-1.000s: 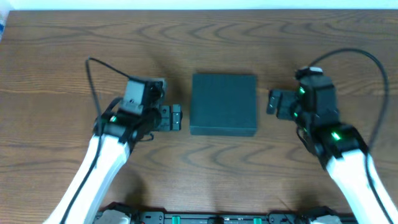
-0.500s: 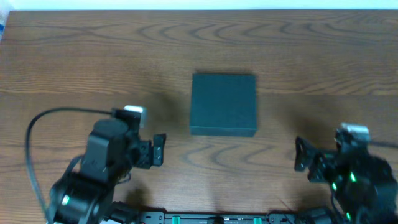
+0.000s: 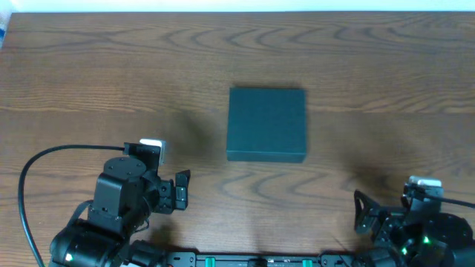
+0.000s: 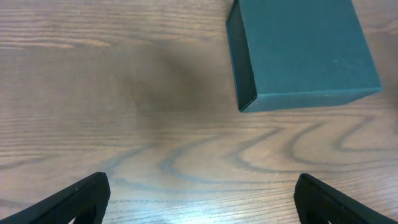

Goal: Pack container

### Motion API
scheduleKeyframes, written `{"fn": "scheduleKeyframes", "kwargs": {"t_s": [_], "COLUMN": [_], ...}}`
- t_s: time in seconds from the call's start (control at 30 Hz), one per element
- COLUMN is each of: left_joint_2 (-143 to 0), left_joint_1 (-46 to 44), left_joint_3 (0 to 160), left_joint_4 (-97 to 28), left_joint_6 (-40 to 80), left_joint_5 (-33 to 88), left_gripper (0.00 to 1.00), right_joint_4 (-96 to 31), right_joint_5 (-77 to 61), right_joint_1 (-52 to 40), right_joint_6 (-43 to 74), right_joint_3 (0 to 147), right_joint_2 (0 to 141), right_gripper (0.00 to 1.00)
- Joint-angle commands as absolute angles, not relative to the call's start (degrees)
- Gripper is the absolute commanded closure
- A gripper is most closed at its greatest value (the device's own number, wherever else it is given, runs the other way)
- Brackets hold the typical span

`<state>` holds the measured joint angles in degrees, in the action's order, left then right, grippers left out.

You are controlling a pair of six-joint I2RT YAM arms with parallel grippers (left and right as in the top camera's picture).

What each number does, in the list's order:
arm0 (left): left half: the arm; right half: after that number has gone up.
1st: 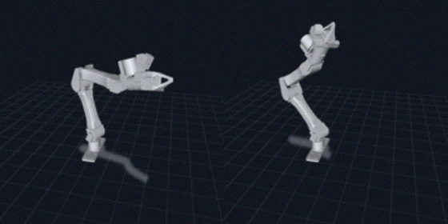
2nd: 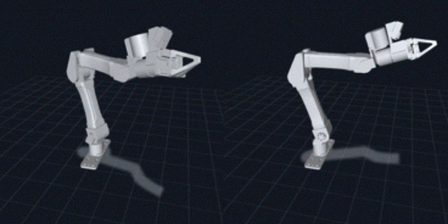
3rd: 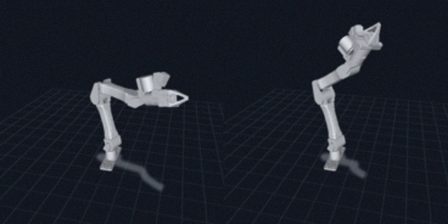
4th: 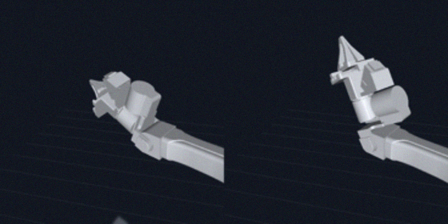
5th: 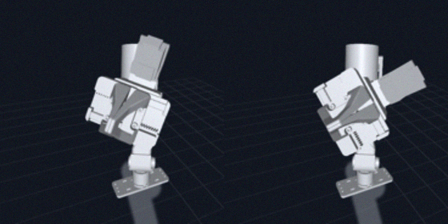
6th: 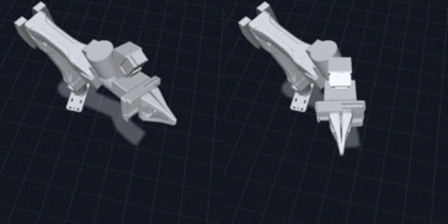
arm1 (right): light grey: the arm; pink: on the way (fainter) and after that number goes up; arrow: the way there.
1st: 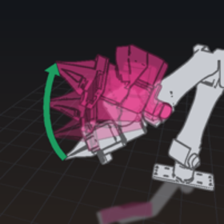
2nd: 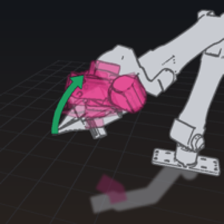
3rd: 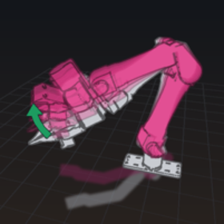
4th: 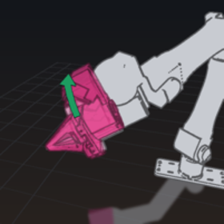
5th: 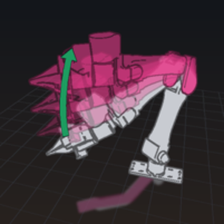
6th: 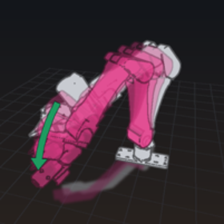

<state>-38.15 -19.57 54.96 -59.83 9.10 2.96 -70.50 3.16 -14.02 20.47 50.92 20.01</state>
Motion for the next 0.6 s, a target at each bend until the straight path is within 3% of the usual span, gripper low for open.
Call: {"fn": "scheduleKeyframes", "kwargs": {"t_s": [0.0, 0.57], "left_joint_2": [-38.17, -38.17], "left_joint_1": [-19.68, -19.68], "left_joint_3": [54.48, 54.46], "left_joint_4": [-60.05, -60.05], "left_joint_6": [9.02, 9.02], "left_joint_5": [2.35, 2.35], "left_gripper": [0.04, 0.05], "right_joint_4": [-71.88, -68.31], "right_joint_5": [2.70, 2.81], "right_joint_1": [-14.33, -14.06], "right_joint_6": [21.21, 18.41], "right_joint_3": [50.96, 50.87], "right_joint_2": [19.88, 19.46], "right_gripper": [0.01, 0.01]}}
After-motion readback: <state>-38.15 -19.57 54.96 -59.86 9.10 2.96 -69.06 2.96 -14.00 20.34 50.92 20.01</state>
